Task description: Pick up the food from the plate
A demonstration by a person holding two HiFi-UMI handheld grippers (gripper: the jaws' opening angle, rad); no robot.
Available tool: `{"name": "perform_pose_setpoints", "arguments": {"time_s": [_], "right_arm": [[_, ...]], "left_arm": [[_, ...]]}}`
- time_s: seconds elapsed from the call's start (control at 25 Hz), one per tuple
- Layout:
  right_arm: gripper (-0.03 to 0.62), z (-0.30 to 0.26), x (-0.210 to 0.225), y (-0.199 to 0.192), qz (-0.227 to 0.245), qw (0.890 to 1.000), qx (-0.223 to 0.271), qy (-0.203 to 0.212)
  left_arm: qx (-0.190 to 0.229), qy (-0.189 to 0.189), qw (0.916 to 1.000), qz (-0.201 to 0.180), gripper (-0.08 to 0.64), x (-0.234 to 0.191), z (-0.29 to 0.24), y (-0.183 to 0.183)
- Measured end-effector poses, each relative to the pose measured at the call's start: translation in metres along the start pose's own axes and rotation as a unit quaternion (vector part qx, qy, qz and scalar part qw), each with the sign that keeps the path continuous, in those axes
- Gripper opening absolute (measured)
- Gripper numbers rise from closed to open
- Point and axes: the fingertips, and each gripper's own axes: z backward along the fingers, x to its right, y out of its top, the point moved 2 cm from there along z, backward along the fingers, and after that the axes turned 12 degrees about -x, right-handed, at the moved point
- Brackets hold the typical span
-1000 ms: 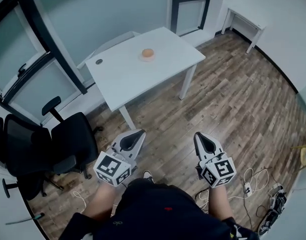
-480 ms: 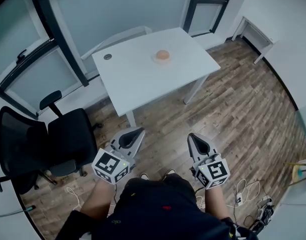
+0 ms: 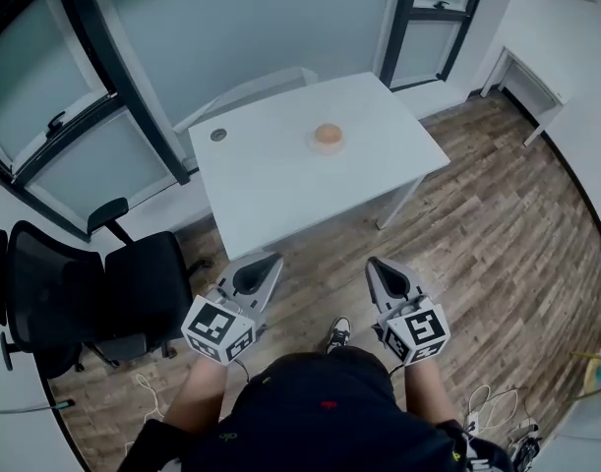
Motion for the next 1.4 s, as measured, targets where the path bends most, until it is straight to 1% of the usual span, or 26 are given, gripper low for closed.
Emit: {"name": "perform_pose_setpoints", "arguments": {"time_s": [0.08, 0.2, 0.32, 0.44, 0.56, 0.72, 0.8, 0.88, 1.0, 1.08, 1.16, 1.24, 1.32, 1.4], "right_arm": [[0.023, -0.003, 0.03, 0.008, -0.003, 1.0, 0.009, 0.007], [0.023, -0.005, 0.075, 0.011, -0.014, 1.0, 0.012, 0.019], [0.023, -0.008, 0.117, 0.007, -0.026, 0.999, 0.014, 0.018], [0.023, -0.011, 0.157, 0.0, -0.047, 0.999, 0.008, 0.015], [0.023, -0.017, 0.179, -0.007, -0.059, 0.998, -0.003, 0.023], [0.023, -0.035, 0.194, -0.013, -0.071, 0.997, -0.011, 0.031], [0.023, -0.048, 0.199, -0.017, -0.077, 0.996, -0.018, 0.032], [0.023, -0.065, 0.199, -0.015, -0.07, 0.997, -0.027, 0.033], [0.023, -0.092, 0.196, -0.005, -0.021, 0.998, -0.044, 0.026], [0.023, -0.109, 0.197, 0.001, -0.001, 0.998, -0.054, 0.022], [0.023, -0.128, 0.204, 0.008, -0.004, 0.998, -0.061, 0.018], [0.023, -0.152, 0.212, 0.017, -0.005, 0.998, -0.067, 0.013], [0.023, -0.183, 0.218, 0.029, 0.005, 0.997, -0.075, 0.009], [0.023, -0.218, 0.218, 0.045, 0.015, 0.997, -0.078, 0.007]], "left_arm": [[0.001, 0.013, 0.9998, -0.012, 0.023, 0.002, -0.024, 0.019], [0.001, 0.03, 0.9995, -0.01, 0.023, 0.002, -0.056, 0.04], [-0.008, 0.042, 0.999, -0.01, 0.023, 0.003, -0.084, 0.047], [-0.015, 0.048, 0.9987, -0.001, 0.023, 0.006, -0.115, 0.05], [-0.028, 0.049, 0.9984, 0.005, 0.023, 0.008, -0.138, 0.054], [-0.041, 0.047, 0.998, 0.008, 0.023, 0.003, -0.158, 0.051], [-0.047, 0.047, 0.9977, 0.015, 0.023, -0.004, -0.164, 0.046], [-0.05, 0.048, 0.9972, 0.029, 0.023, -0.018, -0.168, 0.04], [-0.049, 0.045, 0.9964, 0.053, 0.023, -0.047, -0.177, 0.034], [-0.046, 0.039, 0.9962, 0.062, 0.023, -0.067, -0.188, 0.031], [-0.042, 0.036, 0.9965, 0.063, 0.023, -0.088, -0.198, 0.033], [-0.031, 0.038, 0.9972, 0.056, 0.023, -0.114, -0.208, 0.04], [-0.025, 0.04, 0.9974, 0.054, 0.023, -0.145, -0.217, 0.045], [-0.028, 0.04, 0.997, 0.061, 0.023, -0.18, -0.221, 0.042]]}}
